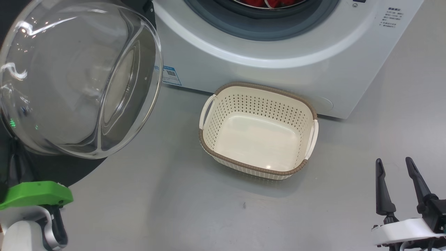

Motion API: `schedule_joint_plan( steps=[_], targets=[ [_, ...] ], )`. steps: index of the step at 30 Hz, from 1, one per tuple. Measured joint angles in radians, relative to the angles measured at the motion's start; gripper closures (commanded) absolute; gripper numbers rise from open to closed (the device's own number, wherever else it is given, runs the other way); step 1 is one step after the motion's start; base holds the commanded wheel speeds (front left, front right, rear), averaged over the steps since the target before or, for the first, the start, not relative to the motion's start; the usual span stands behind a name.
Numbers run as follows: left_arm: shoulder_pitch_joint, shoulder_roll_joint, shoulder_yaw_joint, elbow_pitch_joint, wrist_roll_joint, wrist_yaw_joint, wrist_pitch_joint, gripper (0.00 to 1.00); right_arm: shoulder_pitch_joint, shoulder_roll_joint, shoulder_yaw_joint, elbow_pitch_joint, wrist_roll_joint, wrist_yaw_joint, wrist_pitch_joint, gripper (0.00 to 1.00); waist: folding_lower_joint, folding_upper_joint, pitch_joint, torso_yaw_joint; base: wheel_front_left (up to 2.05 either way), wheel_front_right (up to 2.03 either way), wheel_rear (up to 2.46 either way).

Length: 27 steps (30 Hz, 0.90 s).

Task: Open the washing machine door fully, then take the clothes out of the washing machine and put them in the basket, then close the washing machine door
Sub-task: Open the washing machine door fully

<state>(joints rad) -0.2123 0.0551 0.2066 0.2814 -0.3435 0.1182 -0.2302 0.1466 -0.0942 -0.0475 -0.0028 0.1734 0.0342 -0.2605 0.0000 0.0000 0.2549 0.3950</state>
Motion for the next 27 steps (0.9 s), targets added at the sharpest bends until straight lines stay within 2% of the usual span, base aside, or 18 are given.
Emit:
schedule_joint_plan(
  steps=[8,18,27],
  targets=[
    [-0.012,-0.004,0.053,0.057,-0.008,0.0,-0.01,1.0,-0.016,0.001,-0.002,0.0,0.0,0.007,0.0,0.0,0.0,0.0,-0.003,-0.005,0.0,0.0,0.0],
    [-0.012,-0.005,0.049,0.089,-0.008,0.0,-0.019,1.0,-0.016,0.003,-0.004,0.001,0.0,0.009,0.0,0.0,0.0,0.0,-0.007,-0.007,0.0,0.0,0.0],
    [-0.007,-0.01,0.02,0.03,0.021,-0.002,-0.022,1.0,-0.017,0.012,-0.007,0.012,0.0,0.009,0.0,0.0,0.0,0.0,-0.034,-0.005,0.0,0.0,0.0]
  ],
)
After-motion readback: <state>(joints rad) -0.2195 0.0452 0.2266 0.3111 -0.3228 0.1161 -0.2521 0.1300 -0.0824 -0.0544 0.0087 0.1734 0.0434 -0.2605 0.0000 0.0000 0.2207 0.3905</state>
